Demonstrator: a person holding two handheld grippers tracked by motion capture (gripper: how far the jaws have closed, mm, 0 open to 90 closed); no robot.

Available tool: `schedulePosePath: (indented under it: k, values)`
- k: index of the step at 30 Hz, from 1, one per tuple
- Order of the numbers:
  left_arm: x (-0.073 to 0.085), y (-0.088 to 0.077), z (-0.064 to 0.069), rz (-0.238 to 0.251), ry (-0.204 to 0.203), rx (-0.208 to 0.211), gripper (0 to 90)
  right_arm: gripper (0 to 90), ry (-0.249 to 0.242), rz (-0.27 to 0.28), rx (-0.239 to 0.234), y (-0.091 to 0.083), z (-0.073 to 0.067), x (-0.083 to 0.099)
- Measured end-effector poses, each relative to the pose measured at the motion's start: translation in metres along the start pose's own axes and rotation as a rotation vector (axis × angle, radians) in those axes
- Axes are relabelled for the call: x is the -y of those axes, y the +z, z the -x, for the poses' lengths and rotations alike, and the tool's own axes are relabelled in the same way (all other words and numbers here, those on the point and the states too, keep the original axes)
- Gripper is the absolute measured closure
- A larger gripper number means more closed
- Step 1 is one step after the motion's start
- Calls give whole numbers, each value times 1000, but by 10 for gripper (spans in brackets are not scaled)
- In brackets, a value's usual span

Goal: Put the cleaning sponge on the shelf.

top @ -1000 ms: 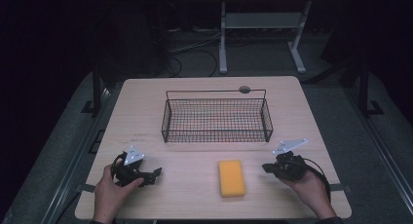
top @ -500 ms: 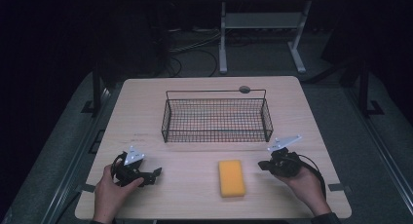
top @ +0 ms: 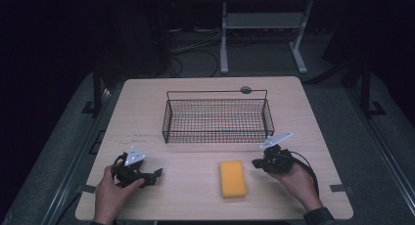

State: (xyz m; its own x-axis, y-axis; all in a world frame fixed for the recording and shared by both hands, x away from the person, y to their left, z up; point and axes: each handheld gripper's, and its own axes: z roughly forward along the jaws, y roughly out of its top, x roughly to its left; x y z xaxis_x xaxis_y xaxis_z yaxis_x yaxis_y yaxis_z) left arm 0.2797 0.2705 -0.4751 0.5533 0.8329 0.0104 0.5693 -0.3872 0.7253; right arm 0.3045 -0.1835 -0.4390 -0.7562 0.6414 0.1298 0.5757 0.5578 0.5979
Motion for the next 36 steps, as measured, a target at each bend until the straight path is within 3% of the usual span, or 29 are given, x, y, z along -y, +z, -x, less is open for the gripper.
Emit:
schedulePosePath:
  k: [36]
  values:
    - [0,0,0,-2,0,0,126,896,-45,-31,-45,28,-13,-27]
